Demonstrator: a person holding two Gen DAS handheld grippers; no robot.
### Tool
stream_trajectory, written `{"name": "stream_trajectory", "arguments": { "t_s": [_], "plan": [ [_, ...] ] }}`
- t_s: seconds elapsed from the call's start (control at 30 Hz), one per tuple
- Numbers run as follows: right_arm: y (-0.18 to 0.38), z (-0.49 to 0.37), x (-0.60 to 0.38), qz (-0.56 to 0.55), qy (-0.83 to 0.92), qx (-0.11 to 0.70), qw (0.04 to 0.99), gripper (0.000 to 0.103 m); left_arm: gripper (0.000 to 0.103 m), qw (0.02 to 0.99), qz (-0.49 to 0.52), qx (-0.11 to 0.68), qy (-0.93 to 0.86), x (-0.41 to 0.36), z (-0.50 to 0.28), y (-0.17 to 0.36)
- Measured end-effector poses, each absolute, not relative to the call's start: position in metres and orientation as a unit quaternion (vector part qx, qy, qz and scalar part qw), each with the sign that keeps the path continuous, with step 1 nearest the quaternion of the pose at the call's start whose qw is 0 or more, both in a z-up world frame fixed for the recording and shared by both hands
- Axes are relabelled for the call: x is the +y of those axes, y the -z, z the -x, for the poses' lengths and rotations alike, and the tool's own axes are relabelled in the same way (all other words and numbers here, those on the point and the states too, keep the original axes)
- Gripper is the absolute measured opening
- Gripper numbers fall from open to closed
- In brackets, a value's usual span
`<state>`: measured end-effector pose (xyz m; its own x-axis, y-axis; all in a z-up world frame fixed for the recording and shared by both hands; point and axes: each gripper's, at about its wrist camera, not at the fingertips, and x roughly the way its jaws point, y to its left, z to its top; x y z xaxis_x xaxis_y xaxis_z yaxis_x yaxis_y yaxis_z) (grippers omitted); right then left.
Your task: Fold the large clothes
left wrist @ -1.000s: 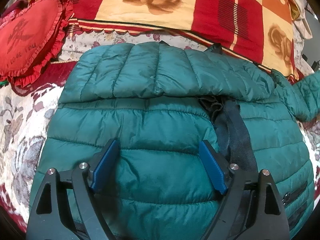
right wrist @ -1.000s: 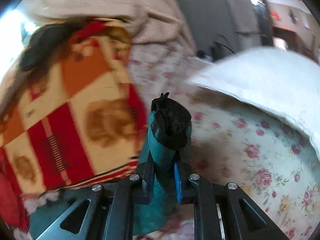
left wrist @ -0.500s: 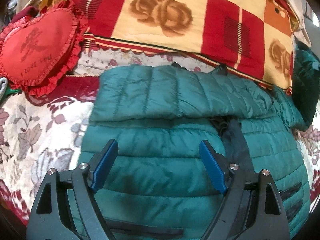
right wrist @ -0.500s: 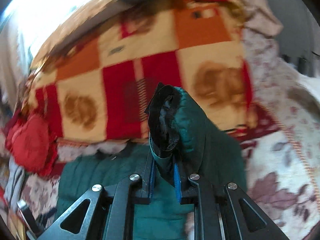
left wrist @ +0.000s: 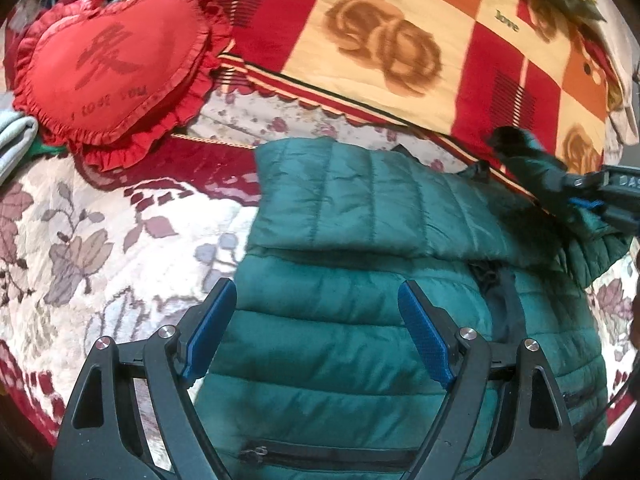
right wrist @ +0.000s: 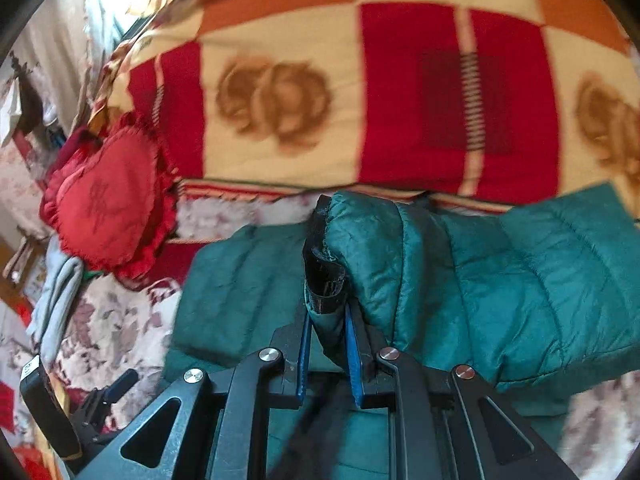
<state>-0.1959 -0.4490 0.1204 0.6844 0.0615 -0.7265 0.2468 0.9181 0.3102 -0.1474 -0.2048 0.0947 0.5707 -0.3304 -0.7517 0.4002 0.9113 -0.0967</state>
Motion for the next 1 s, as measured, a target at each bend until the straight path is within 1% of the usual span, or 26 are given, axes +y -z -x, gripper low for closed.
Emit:
{"name": "stream_trajectory", "arguments": {
  "t_s": [0.27, 0.3, 0.33, 0.37, 0.4, 0.53, 0.7, 0.83, 1.0],
  "plan": [
    [-0.071, 0.151, -0.405, -0.246, -0.020, 0.436, 0.866, 0.016, 0.083, 0.882, -0.025, 0.428, 0.196, -0.189, 0.134, -0.086],
    [-0.067, 0.148, -0.403, -0.253, -0.030, 0.439, 0.862, 0.021, 0.083, 0.880, -0.021, 0.431, 0.196, -0.188, 0.131, -0.085],
    [-0.063, 0.146, -0.401, -0.262, -0.042, 0.441, 0.857, 0.029, 0.083, 0.879, -0.016, 0.434, 0.196, -0.187, 0.130, -0.084],
    [-0.061, 0.145, -0.400, -0.274, -0.055, 0.440, 0.853, 0.052, 0.083, 0.878, -0.010, 0.436, 0.197, -0.185, 0.128, -0.084],
    [-0.062, 0.147, -0.401, -0.286, -0.067, 0.435, 0.851, 0.067, 0.083, 0.877, -0.005, 0.438, 0.198, -0.184, 0.127, -0.084],
    [-0.085, 0.165, -0.401, -0.267, -0.074, 0.413, 0.868, 0.068, 0.083, 0.871, 0.030, 0.443, 0.210, -0.183, 0.125, -0.087],
    [-0.123, 0.212, -0.432, -0.270, -0.063, 0.371, 0.886, 0.069, 0.083, 0.860, 0.067, 0.449, 0.234, -0.196, 0.121, -0.095],
    [-0.141, 0.257, -0.460, -0.250, -0.029, 0.355, 0.901, 0.072, 0.083, 0.851, 0.056, 0.462, 0.243, -0.227, 0.111, -0.097],
    [-0.142, 0.299, -0.499, -0.250, 0.015, 0.351, 0.902, 0.073, 0.083, 0.847, 0.034, 0.471, 0.242, -0.270, 0.099, -0.094]
  ]
}}
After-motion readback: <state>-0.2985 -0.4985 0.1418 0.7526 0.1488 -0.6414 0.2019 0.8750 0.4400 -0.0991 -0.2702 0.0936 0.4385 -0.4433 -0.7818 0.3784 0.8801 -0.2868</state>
